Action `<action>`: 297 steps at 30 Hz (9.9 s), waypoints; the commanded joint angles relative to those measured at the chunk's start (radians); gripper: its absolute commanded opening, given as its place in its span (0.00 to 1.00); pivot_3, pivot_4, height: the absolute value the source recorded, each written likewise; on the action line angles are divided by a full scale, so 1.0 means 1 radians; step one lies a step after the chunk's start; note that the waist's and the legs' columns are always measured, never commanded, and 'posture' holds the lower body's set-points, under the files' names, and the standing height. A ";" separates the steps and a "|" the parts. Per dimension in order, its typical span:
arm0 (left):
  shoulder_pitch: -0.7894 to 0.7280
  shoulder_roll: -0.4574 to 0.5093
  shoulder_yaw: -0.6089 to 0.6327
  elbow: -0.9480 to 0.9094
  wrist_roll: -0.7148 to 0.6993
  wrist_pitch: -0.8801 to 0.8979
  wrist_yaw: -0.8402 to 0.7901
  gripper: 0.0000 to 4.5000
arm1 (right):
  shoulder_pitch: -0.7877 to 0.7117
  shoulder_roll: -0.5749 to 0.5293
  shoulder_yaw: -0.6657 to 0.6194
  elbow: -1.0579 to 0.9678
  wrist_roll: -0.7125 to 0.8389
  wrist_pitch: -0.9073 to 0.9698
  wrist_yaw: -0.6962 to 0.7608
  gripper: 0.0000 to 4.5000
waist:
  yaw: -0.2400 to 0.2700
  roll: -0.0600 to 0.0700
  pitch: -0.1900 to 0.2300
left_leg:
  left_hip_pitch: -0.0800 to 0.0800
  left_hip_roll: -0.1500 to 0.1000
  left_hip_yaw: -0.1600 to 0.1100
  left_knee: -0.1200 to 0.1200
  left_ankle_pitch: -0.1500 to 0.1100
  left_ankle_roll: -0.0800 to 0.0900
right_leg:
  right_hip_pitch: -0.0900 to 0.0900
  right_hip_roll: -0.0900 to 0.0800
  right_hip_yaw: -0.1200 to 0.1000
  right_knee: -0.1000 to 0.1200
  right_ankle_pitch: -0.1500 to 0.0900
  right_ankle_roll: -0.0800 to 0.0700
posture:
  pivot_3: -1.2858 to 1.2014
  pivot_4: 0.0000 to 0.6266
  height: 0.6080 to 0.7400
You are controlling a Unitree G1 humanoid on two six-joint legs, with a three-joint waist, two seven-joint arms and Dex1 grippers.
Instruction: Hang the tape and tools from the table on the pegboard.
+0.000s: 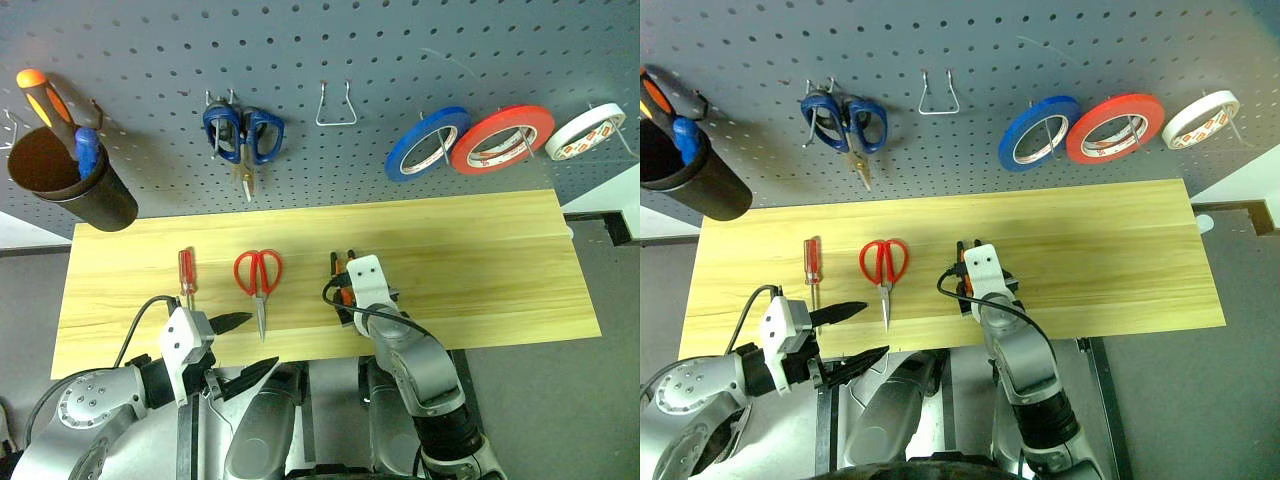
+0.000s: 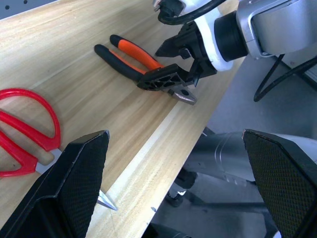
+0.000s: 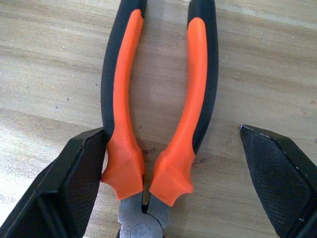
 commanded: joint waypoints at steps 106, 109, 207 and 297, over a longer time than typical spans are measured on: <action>-0.269 -0.239 0.069 0.155 -0.140 -0.318 -0.014 1.00 | -0.489 -0.323 -0.277 -0.084 0.401 -0.765 0.346 0.56 | 0.069 -0.018 -0.060 | -0.001 0.009 0.007 0.018 0.002 -0.003 | 0.002 0.007 -0.007 0.004 0.013 -0.004 | 0.56 0.46 0.77; -0.269 -0.241 0.063 0.158 -0.136 -0.321 -0.013 1.00 | -0.514 -0.291 -0.276 -0.031 0.364 -0.798 0.336 0.56 | 0.060 -0.018 -0.060 | -0.001 0.011 0.007 0.018 0.003 -0.005 | 0.002 0.009 -0.007 0.004 0.014 -0.006 | 0.56 0.46 0.77; -0.392 -0.386 -0.315 0.156 0.356 0.484 0.726 1.00 | 0.194 -0.825 -0.373 -0.566 0.621 -0.415 0.747 0.99 | 0.110 -0.017 -0.061 | 0.000 0.015 0.011 0.017 0.004 -0.007 | 0.001 0.011 -0.007 0.000 0.020 -0.007 | 0.53 0.49 0.77; -0.510 -0.647 -0.415 0.415 0.619 0.460 0.932 0.06 | 0.340 -0.828 -0.509 -0.680 0.635 -0.416 0.689 1.00 | 0.052 -0.016 -0.077 | 0.014 0.017 0.014 0.015 0.001 -0.002 | 0.016 0.012 -0.004 -0.006 0.021 -0.004 | 0.50 0.52 0.77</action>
